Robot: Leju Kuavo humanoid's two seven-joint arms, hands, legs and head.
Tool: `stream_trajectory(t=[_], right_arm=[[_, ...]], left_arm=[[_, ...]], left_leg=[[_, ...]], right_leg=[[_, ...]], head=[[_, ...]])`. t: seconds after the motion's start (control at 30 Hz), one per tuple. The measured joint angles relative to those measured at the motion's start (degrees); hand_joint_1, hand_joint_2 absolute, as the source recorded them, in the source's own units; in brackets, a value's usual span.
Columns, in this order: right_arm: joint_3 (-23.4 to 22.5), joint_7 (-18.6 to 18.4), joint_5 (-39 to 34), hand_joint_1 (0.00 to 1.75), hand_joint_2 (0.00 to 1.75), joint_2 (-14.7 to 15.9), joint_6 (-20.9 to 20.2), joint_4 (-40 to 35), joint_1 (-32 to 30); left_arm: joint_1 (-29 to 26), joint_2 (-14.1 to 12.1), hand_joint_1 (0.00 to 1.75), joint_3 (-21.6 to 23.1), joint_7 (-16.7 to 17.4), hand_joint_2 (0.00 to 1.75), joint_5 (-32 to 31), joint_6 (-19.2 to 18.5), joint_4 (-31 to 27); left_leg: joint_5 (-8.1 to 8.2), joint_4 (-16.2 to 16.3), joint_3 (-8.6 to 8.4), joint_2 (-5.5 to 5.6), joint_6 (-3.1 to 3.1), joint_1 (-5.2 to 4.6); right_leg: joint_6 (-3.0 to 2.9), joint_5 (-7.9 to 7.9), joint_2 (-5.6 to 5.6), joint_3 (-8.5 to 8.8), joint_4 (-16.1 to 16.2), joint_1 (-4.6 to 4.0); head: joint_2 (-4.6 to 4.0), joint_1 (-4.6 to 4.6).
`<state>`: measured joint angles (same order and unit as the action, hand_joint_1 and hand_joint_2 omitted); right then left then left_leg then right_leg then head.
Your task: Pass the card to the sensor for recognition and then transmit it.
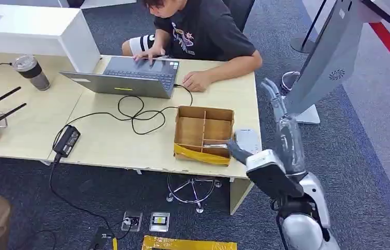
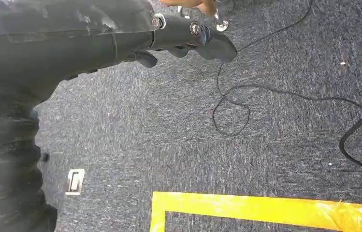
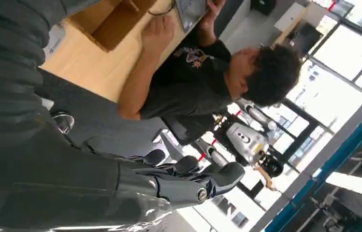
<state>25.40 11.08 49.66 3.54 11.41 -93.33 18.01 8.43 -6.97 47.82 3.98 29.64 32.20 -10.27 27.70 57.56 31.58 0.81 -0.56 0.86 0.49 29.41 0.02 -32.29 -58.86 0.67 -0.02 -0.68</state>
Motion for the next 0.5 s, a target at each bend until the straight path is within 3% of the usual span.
stream_trajectory(t=[0.27,0.5], right_arm=[[4.02,-1.48,3.84,0.00,1.75,-1.07,1.22,4.85,1.21],[5.86,-5.23,10.08,0.00,1.75,-2.14,1.66,9.92,4.24]], left_arm=[[0.59,0.04,0.00,0.00,-0.22,1.75,-0.26,-0.09,0.00],[1.65,0.11,0.00,0.00,0.04,1.75,-1.18,-0.31,0.00]], left_leg=[[0.00,0.00,0.00,0.02,0.00,0.00],[-0.01,0.00,0.00,0.01,-0.01,0.00]], right_leg=[[0.00,0.00,-0.01,-0.01,0.00,0.00],[0.00,0.00,0.00,-0.01,-0.01,0.00]], head=[[0.00,0.00],[0.00,-0.02]])
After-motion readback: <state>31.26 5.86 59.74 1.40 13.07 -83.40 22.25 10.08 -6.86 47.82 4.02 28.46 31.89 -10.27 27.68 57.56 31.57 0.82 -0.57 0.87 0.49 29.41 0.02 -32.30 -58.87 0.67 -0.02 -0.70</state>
